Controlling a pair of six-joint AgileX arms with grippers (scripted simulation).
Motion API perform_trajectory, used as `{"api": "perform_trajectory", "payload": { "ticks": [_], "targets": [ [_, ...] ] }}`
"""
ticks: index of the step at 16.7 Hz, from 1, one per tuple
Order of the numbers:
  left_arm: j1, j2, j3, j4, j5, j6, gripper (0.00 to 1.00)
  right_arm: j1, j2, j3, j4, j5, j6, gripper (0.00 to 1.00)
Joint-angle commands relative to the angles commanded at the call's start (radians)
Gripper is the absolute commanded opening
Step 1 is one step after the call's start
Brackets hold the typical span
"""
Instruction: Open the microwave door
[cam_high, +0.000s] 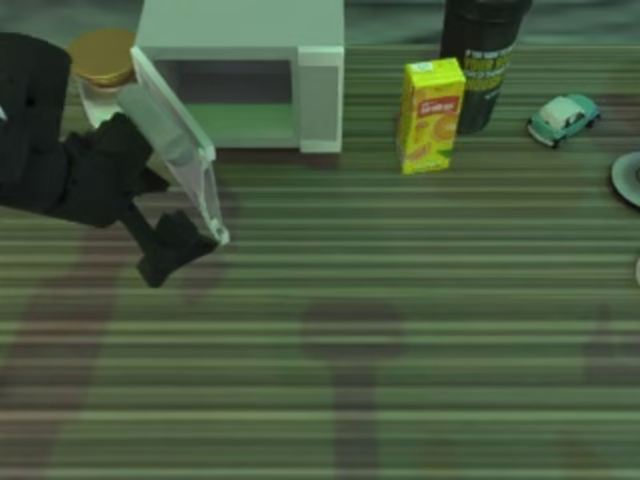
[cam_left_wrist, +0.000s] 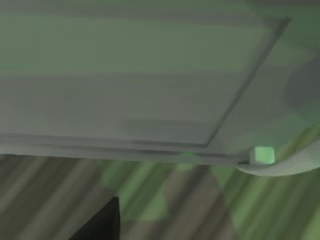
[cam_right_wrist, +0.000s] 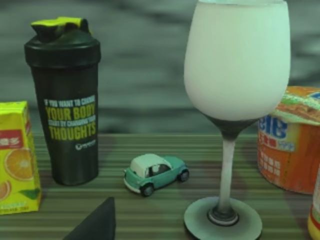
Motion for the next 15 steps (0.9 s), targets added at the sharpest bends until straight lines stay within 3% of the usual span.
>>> {"api": "perform_trajectory", "payload": {
  "ticks": [7, 12, 15],
  "targets": [
    [-0.006, -0.232, -0.046, -0.173, -0.011, -0.027, 1.00, 0.000, 0.000, 0.000, 0.000, 0.000, 0.000, 1.00],
    [-0.003, -0.238, -0.042, -0.180, -0.010, -0.028, 1.00, 0.000, 0.000, 0.000, 0.000, 0.000, 0.000, 1.00],
    [-0.021, -0.192, 0.019, -0.239, -0.043, -0.092, 1.00, 0.000, 0.000, 0.000, 0.000, 0.000, 0.000, 1.00]
  ]
}}
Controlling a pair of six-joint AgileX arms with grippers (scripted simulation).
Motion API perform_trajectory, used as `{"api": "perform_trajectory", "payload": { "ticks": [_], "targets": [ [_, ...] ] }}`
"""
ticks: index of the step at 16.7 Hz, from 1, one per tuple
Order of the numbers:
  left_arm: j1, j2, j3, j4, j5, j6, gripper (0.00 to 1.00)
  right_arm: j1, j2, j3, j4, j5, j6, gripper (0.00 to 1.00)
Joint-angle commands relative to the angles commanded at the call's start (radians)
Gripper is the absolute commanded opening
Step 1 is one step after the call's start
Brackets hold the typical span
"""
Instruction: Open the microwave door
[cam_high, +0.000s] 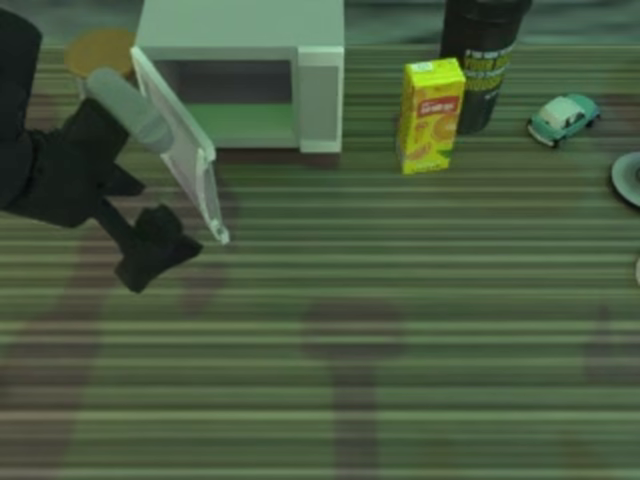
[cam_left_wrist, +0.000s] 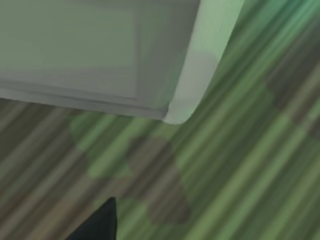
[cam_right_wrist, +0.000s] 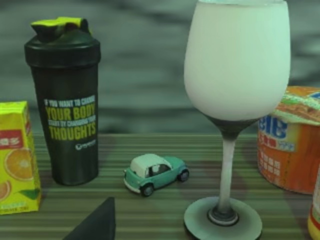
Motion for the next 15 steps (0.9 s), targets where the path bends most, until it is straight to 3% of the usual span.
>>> {"api": "perform_trajectory", "payload": {
  "ticks": [6, 15],
  "targets": [
    [-0.095, 0.219, 0.372, -0.301, -0.175, -0.385, 1.00, 0.000, 0.000, 0.000, 0.000, 0.000, 0.000, 1.00],
    [-0.278, 0.540, 1.109, -0.843, -0.538, -1.285, 1.00, 0.000, 0.000, 0.000, 0.000, 0.000, 0.000, 1.00]
  ]
}}
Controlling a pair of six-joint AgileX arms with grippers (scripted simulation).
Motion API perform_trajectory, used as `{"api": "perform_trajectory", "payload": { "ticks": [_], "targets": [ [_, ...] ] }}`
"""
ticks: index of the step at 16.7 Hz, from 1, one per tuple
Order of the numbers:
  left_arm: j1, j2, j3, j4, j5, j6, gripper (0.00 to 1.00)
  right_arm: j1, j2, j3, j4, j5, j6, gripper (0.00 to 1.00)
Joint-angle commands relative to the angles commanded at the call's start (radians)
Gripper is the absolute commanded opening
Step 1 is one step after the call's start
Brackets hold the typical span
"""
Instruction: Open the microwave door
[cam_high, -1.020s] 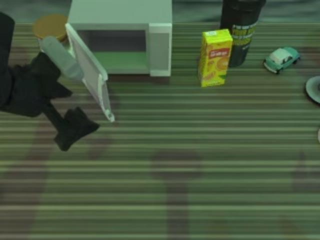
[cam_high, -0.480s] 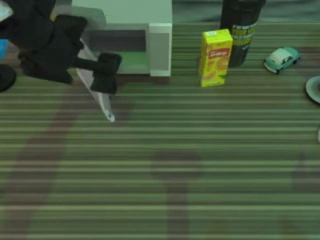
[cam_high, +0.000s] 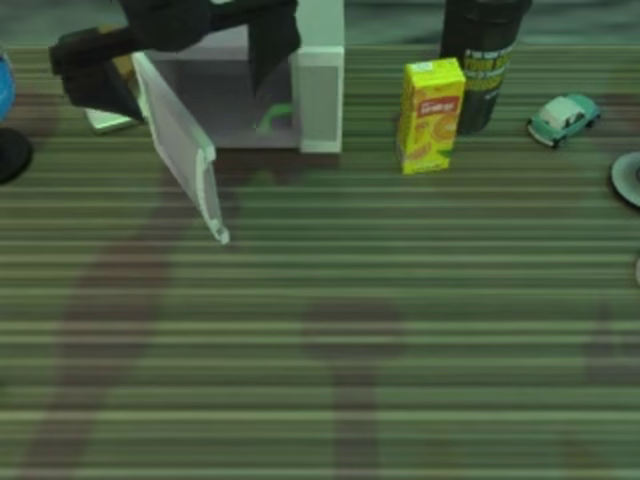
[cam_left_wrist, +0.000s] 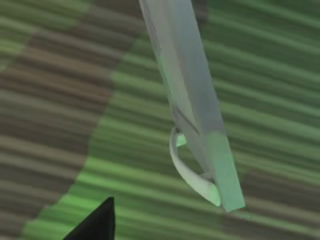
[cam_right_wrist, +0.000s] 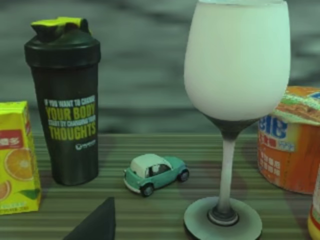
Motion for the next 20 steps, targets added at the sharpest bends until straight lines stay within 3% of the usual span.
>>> {"api": "perform_trajectory", "payload": {
  "ticks": [4, 7, 14, 20],
  "targets": [
    [-0.058, 0.089, 0.214, -0.180, -0.131, -0.273, 1.00, 0.000, 0.000, 0.000, 0.000, 0.000, 0.000, 1.00],
    [-0.080, 0.122, 0.295, -0.252, -0.184, -0.367, 1.00, 0.000, 0.000, 0.000, 0.000, 0.000, 0.000, 1.00],
    [-0.076, 0.120, 0.287, -0.243, -0.189, -0.373, 1.00, 0.000, 0.000, 0.000, 0.000, 0.000, 0.000, 1.00],
    [-0.044, 0.076, 0.020, -0.017, -0.186, -0.339, 1.00, 0.000, 0.000, 0.000, 0.000, 0.000, 0.000, 1.00]
  ]
}}
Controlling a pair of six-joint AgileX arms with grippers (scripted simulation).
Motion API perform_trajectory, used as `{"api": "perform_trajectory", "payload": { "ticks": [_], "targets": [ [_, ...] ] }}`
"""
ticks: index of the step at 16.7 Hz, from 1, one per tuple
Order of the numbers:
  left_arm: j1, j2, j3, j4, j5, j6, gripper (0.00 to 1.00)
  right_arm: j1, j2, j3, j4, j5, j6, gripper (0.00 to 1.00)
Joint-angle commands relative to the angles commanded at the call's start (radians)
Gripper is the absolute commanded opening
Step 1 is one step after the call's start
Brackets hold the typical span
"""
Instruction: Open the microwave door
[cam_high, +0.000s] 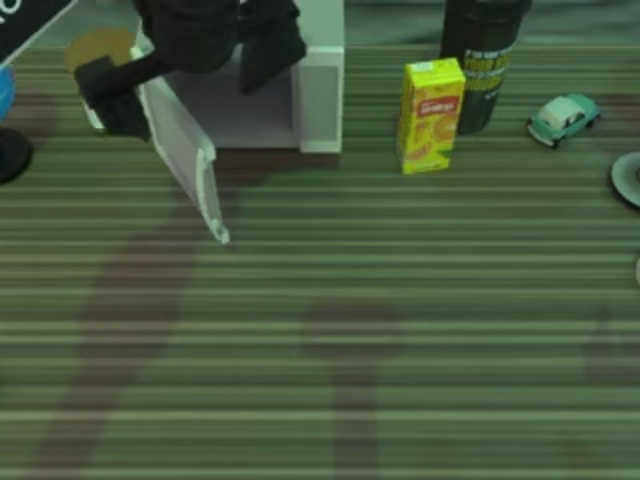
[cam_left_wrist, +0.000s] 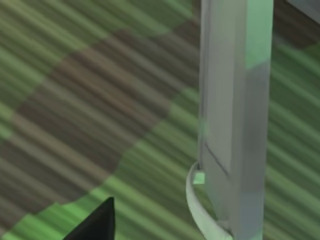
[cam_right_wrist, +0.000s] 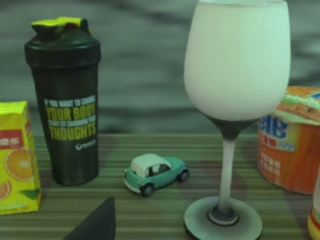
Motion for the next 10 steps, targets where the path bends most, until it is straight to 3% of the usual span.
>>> {"api": "perform_trajectory", "payload": {
  "ticks": [5, 10],
  "targets": [
    [0.026, -0.033, -0.226, 0.199, 0.004, 0.026, 1.00, 0.000, 0.000, 0.000, 0.000, 0.000, 0.000, 1.00],
    [0.030, -0.036, -0.249, 0.222, 0.004, 0.030, 1.00, 0.000, 0.000, 0.000, 0.000, 0.000, 0.000, 1.00]
  ]
}}
